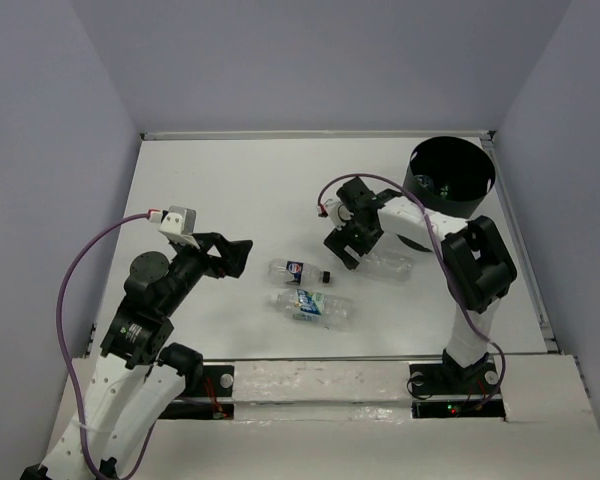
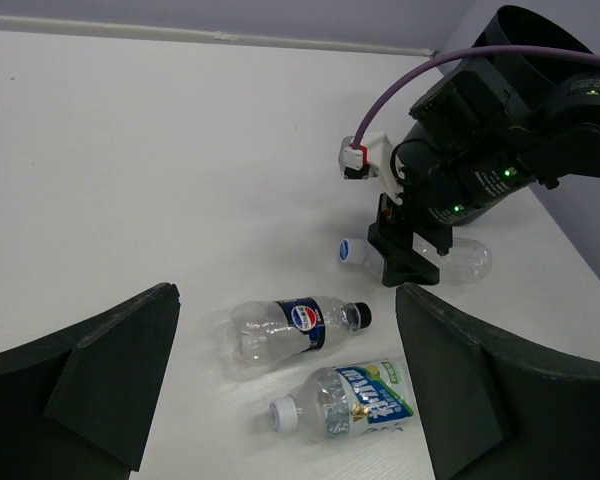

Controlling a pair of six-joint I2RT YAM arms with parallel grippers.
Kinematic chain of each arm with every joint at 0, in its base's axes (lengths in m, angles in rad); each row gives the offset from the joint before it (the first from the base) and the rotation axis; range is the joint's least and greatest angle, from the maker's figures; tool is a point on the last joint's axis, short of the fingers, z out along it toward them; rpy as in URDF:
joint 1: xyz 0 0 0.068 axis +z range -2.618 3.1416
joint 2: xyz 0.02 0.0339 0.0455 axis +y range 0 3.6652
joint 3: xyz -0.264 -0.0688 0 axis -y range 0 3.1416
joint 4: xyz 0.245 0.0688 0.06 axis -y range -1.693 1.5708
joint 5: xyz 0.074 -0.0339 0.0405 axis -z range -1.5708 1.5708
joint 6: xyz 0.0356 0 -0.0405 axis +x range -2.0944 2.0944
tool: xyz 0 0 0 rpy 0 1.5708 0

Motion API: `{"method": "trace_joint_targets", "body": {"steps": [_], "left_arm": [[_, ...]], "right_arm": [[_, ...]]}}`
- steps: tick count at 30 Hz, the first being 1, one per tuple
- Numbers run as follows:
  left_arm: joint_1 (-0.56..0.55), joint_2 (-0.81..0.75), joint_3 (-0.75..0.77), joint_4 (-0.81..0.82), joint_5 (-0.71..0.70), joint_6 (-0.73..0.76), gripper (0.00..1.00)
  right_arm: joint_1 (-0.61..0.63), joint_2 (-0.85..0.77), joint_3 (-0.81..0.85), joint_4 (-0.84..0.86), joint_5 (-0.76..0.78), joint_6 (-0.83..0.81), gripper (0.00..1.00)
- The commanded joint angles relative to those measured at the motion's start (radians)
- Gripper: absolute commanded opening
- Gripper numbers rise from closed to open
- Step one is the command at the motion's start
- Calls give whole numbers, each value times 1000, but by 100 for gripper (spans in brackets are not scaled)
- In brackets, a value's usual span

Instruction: Put the plastic bottles in the bin

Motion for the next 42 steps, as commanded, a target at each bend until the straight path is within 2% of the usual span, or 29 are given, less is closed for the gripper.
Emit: {"method": "trace_joint_targets", "body": {"steps": [1, 2, 4, 5, 7, 11, 13, 16, 17, 18, 21, 26, 28, 29, 30, 33, 37, 38, 39, 40, 42], "left_arm": [[-4, -5, -4, 23, 10, -5, 99], [-4, -3, -4, 23, 10, -5, 99], [-4, -3, -3, 23, 12, -5, 99], [-2, -3, -3, 23, 10, -5, 99], [-4, -5, -4, 24, 10, -5, 99], [-4, -2, -6, 24, 10, -5, 99], [-2, 0, -6, 26, 10, -5, 99], [-4, 0, -6, 24, 10, -5, 99], [-4, 0, -4, 24, 10, -5, 99], [-4, 1, -7, 24, 13, -5, 99], [-4, 0, -6, 27, 18, -7, 99], [-4, -7, -6, 27, 22, -7, 99], [-4, -8, -7, 27, 24, -7, 99], [-2, -11, -7, 29, 25, -7, 99], [-4, -13, -9, 29, 25, -7, 99], [-4, -17, -7, 30, 28, -5, 99], [-4, -23, -9, 29, 27, -5, 99], [-2, -23, -7, 29, 25, -7, 99], [-4, -25, -7, 29, 25, -7, 99], [-5, -25, -7, 27, 25, -7, 99], [-5, -25, -7, 27, 27, -7, 99]], "right_arm": [[5, -24, 39, 32, 44, -7, 85], [5, -29, 39, 35, 56, -4, 72], [5, -40, 43, 41, 70, 0, 63], [5, -53, 48, 42, 79, 5, 52], [5, -80, 53, 45, 83, 22, 39], [14, -182, 80, 71, 75, 59, 39], [14, -283, 83, 150, 82, 95, 39], [14, -431, 91, 264, 226, 190, 38], [14, -463, 103, 347, 368, 221, 37], [5, -492, 109, 386, 427, 242, 37], [-39, -618, 106, 553, 503, 290, 36], [-139, -647, 68, 815, 632, 319, 36], [-228, -640, 30, 874, 626, 335, 35], [-258, -630, 22, 899, 615, 394, 35], [-310, -614, 11, 911, 597, 408, 35], [-352, -591, -75, 1021, 546, 437, 36], [-352, -601, -162, 1072, 567, 503, 37], [-352, -609, -177, 1075, 576, 511, 40], [-352, -615, -197, 1074, 595, 513, 48], [-352, -624, -201, 1066, 619, 504, 69], [-352, -643, -205, 1039, 644, 505, 89]]}}
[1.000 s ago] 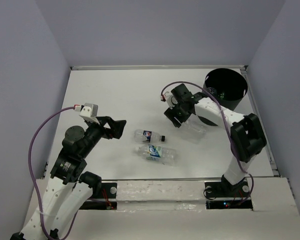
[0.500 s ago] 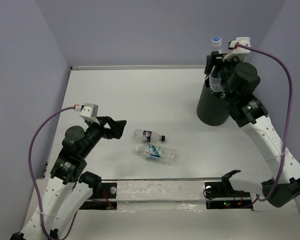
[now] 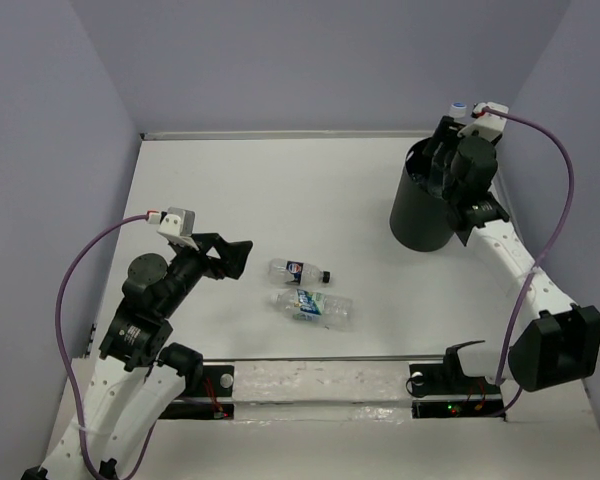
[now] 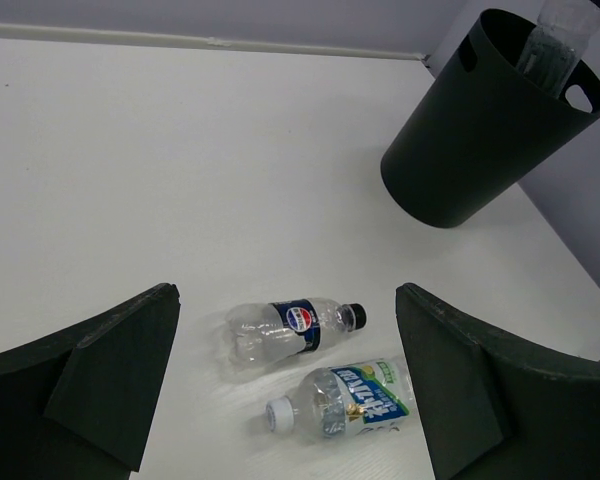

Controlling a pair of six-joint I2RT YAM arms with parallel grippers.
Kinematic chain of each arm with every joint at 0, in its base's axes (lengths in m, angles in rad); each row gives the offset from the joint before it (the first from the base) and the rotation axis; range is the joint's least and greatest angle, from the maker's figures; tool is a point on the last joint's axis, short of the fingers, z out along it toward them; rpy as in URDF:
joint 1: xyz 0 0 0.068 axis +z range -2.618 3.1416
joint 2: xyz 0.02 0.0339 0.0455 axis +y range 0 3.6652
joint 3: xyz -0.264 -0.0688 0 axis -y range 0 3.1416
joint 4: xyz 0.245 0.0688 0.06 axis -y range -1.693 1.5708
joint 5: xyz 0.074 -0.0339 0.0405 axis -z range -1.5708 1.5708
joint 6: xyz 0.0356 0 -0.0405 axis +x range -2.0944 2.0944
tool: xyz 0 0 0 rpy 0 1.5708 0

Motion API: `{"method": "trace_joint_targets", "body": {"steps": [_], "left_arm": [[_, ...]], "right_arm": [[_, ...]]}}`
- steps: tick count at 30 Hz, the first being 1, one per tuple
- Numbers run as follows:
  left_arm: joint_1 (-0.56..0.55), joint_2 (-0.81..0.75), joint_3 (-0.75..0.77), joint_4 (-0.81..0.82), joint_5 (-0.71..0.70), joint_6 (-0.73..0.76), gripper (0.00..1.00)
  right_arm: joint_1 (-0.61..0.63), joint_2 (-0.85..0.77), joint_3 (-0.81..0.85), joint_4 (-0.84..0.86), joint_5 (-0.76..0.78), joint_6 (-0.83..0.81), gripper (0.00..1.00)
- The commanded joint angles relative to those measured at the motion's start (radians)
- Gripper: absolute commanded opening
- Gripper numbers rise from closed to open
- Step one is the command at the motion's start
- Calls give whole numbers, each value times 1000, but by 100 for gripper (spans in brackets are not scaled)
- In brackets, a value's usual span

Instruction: Put the plastic bottles in the bin

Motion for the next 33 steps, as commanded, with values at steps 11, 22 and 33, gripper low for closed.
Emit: {"method": "trace_joint_targets", "body": {"steps": [11, 22, 33], "left_arm": [[-5, -5, -6, 27, 10, -6, 99], [-5, -12, 8, 8, -55, -1, 99], [-4, -54, 20, -16, -180, -4, 99]], "right_arm": [[2, -187, 98, -266, -131, 85, 93], [468, -11, -6, -497, -606, -68, 87], [648, 333, 107, -549, -686, -228, 99]]}}
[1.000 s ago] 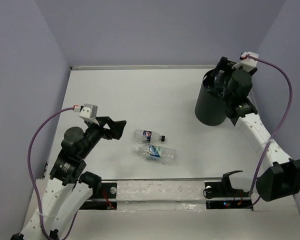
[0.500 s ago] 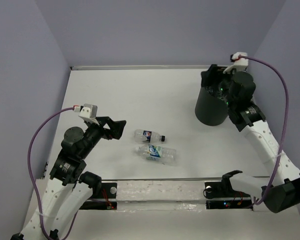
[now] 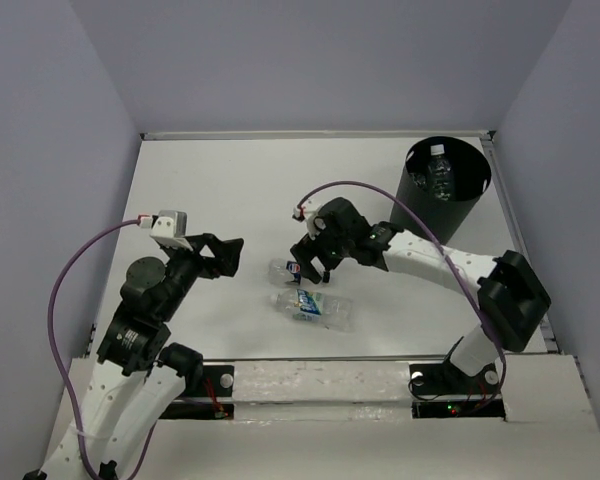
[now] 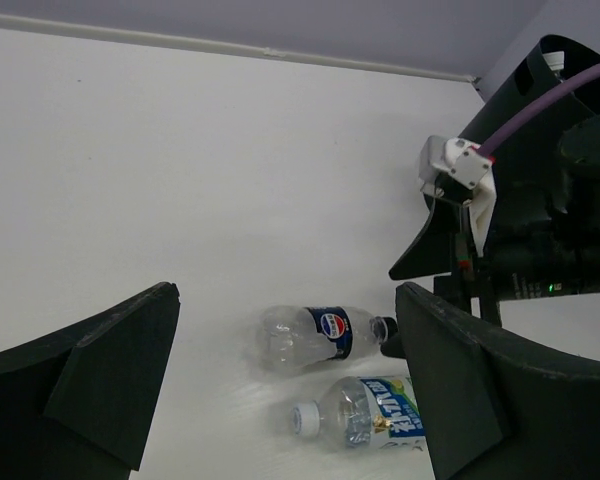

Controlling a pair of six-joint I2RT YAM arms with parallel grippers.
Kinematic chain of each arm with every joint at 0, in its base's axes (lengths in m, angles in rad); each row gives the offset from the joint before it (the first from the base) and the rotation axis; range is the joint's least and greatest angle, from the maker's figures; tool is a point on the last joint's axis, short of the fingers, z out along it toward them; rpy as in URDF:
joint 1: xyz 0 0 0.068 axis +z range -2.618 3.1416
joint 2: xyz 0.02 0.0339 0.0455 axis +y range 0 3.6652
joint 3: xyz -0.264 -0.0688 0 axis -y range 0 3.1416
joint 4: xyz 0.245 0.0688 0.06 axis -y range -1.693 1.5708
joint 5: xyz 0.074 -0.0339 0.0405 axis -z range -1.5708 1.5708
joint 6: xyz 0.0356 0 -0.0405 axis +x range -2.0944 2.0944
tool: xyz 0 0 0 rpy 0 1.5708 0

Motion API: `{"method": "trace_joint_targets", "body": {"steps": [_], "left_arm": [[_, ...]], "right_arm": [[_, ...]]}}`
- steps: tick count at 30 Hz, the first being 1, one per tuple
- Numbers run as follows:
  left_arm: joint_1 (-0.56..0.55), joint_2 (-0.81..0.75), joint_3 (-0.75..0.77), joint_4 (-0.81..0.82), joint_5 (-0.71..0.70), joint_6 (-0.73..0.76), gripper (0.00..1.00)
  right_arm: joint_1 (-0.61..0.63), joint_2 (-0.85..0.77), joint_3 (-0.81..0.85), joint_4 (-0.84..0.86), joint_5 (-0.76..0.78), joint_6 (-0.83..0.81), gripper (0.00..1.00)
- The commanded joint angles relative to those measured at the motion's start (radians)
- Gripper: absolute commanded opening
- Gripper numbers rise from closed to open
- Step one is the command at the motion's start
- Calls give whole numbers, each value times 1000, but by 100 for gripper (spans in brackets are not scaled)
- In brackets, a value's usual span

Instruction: Put the plastic bottles in the bin

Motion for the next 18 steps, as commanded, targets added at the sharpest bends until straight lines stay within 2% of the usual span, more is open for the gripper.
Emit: {"method": "trace_joint_targets", "body": {"steps": [1, 11, 18], "left_arm": [[-2, -35, 20, 21, -76, -2, 99], [-1, -44, 23, 20, -89, 1, 99], [-1, -41, 20, 23, -74, -2, 99]], "right_arm": [[56, 105, 123, -41, -68, -110, 99], [75, 358, 317, -107, -62, -188, 99], [75, 476, 425, -107, 1, -230, 90]]}}
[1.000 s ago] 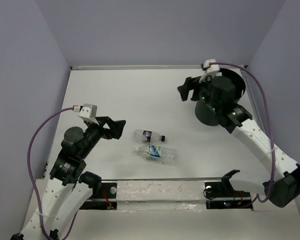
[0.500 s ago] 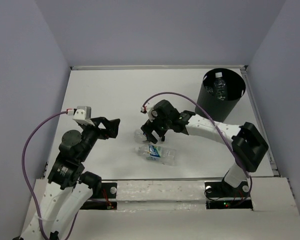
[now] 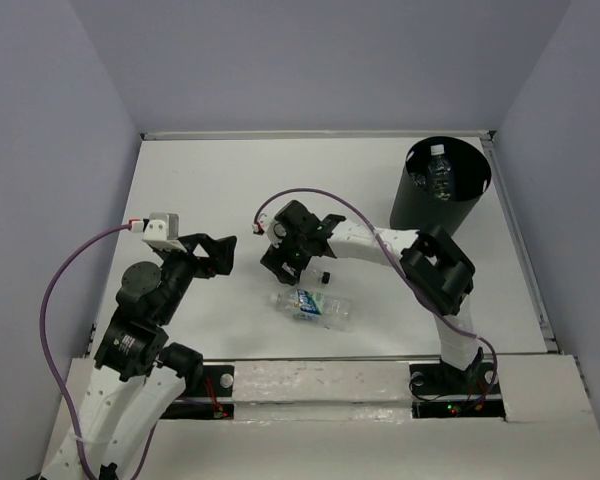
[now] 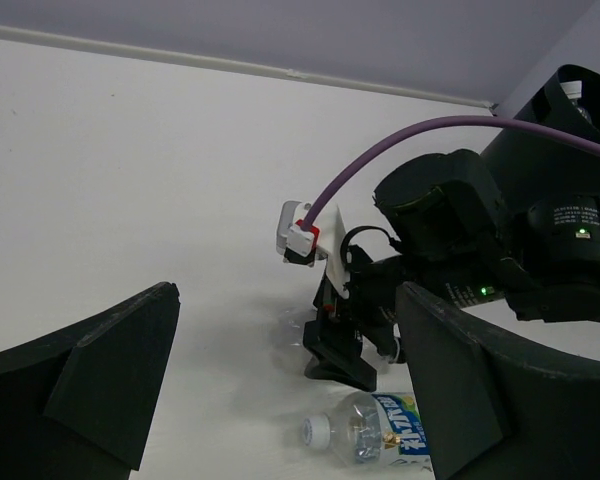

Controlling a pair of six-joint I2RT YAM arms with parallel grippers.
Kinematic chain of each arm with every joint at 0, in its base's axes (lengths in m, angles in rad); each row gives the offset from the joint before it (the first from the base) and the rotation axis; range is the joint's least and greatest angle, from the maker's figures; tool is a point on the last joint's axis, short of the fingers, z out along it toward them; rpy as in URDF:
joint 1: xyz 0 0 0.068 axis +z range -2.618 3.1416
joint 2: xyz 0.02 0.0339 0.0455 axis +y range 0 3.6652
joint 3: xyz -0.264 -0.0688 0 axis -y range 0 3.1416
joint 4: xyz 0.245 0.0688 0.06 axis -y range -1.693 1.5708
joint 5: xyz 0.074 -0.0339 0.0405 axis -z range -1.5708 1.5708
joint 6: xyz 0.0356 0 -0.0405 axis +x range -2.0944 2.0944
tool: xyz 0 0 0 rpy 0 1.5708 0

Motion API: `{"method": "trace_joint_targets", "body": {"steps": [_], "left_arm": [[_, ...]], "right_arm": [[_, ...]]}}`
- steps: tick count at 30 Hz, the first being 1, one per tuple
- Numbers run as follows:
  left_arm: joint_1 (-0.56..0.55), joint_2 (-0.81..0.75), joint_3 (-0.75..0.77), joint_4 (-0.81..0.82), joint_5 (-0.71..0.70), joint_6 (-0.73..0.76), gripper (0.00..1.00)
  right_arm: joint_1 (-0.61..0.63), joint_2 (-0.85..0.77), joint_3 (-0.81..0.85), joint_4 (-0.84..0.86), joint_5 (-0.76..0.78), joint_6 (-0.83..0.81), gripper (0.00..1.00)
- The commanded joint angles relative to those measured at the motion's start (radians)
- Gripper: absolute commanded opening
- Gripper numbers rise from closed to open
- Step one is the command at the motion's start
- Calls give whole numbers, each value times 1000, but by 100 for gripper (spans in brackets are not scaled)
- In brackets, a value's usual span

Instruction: Put the plastic bottles in the bin

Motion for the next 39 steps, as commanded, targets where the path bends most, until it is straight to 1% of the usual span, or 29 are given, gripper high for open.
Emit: {"method": "trace_joint_targets", "body": {"steps": [1, 2, 3, 4, 5, 7, 8, 11, 13, 15, 16, 18, 19, 20, 21, 22, 23, 24, 26, 27, 29, 31, 35, 37, 38, 39], "left_arm": [[-1, -5, 20, 29, 4, 0, 99], [1, -5, 20, 30, 4, -1, 99], [-1, -5, 20, 27, 4, -1, 99], [1, -6, 19, 27, 4, -1, 99], [-1, -6, 20, 27, 4, 0, 99], [-1, -9, 19, 27, 5, -1, 99], [1, -11, 19, 29, 5, -1, 99], [-1, -15, 17, 27, 8, -1, 99], [1, -15, 16, 30, 16, -1, 99], [1, -15, 16, 30, 25, -1, 99], [-1, -15, 16, 32, 27, -1, 99], [-1, -17, 14, 33, 34, -1, 99], [-1, -18, 13, 33, 34, -1, 99], [-1, -20, 14, 33, 37, -1, 99], [-1, -21, 13, 33, 37, 0, 99], [-1, -23, 13, 35, 39, -1, 99], [1, -23, 13, 35, 42, -1, 99], [-1, -23, 14, 35, 42, -1, 99], [-1, -23, 11, 37, 45, 0, 99], [-1, -22, 13, 37, 45, 2, 99], [-1, -20, 13, 35, 45, 0, 99], [-2, -21, 14, 33, 47, 2, 99], [-2, -21, 13, 33, 45, 0, 99], [-2, -21, 13, 33, 47, 0, 99], [-2, -18, 13, 35, 50, 2, 99], [-1, -18, 14, 35, 50, 3, 99]], "right_arm": [[9, 54, 102, -4, 63, -42, 87], [9, 61, 114, 0, 70, -45, 84], [9, 71, 136, 8, 80, -51, 77], [9, 75, 147, 11, 106, -51, 72], [9, 77, 154, 17, 120, -50, 66], [9, 54, 161, 49, 169, -44, 52], [9, 20, 162, 60, 182, -42, 51], [0, -53, 158, 111, 309, -30, 49], [-40, -159, 147, 157, 382, -12, 48], [-75, -248, 98, 225, 425, 11, 48], [-120, -344, 76, 253, 465, 19, 48], [-175, -441, 0, 342, 498, 53, 47], [-206, -528, -25, 370, 533, 68, 47], [-271, -567, -65, 405, 550, 100, 46], [-304, -601, -83, 410, 583, 113, 45], [-338, -632, -102, 443, 584, 126, 45], [-400, -682, -118, 482, 613, 134, 45], [-433, -702, -154, 499, 628, 146, 44], [-502, -728, -174, 520, 619, 175, 44], [-561, -735, -181, 531, 613, 191, 44], [-608, -727, -182, 542, 639, 191, 44], [-670, -698, -177, 557, 631, 188, 44], [-750, -664, -197, 614, 636, 186, 44], [-786, -672, -234, 651, 607, 191, 44], [-815, -675, -240, 654, 601, 223, 44], [-815, -681, -252, 664, 597, 226, 44]]}}
